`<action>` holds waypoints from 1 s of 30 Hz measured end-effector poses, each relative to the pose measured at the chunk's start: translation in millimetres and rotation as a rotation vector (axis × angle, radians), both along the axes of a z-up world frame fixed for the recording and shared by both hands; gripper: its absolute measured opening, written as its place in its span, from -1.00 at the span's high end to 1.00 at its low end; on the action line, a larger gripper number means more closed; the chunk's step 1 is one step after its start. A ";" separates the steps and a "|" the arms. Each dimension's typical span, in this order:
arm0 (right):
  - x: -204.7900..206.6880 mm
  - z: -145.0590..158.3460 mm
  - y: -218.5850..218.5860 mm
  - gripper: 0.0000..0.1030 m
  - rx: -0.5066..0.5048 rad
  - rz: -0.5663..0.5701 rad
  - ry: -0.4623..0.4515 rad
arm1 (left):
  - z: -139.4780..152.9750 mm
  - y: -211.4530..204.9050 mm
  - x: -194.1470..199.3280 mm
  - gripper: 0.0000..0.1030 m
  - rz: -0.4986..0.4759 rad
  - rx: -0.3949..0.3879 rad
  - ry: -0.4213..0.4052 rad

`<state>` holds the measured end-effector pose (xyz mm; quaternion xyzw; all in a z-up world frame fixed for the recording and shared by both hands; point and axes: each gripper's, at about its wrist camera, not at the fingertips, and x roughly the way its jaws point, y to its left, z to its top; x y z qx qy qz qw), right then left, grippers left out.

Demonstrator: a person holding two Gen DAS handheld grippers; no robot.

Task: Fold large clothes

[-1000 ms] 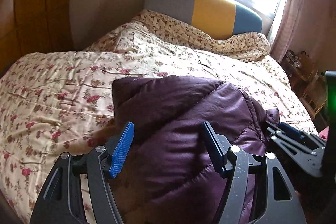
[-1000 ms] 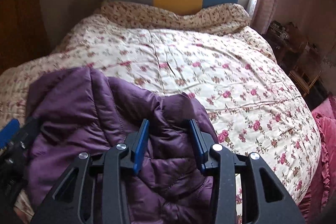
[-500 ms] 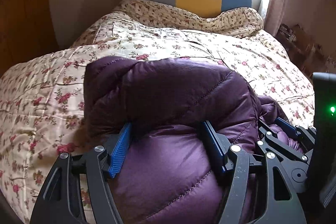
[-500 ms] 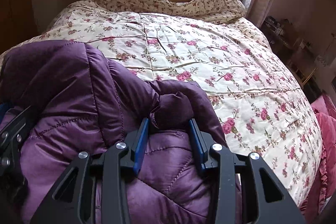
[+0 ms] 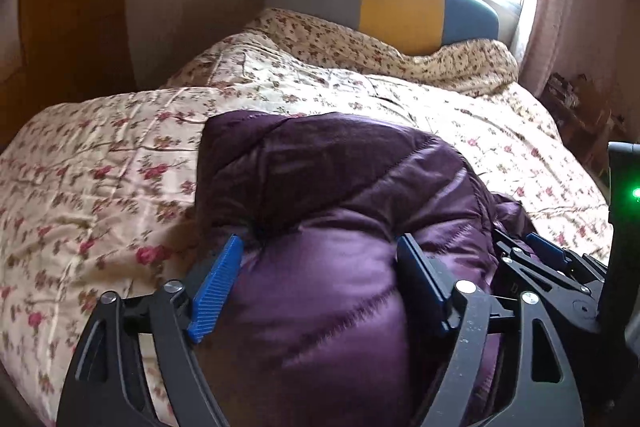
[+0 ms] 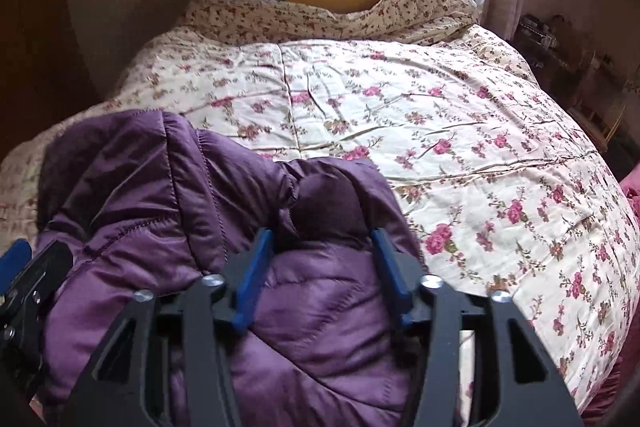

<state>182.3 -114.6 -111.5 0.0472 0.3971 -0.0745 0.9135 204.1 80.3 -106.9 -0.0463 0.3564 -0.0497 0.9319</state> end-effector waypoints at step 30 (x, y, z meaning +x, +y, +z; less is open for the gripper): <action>-97.8 -15.0 -29.9 -0.07 0.061 0.077 -0.006 | -10.9 -56.0 -86.6 -0.59 -0.011 0.038 -0.075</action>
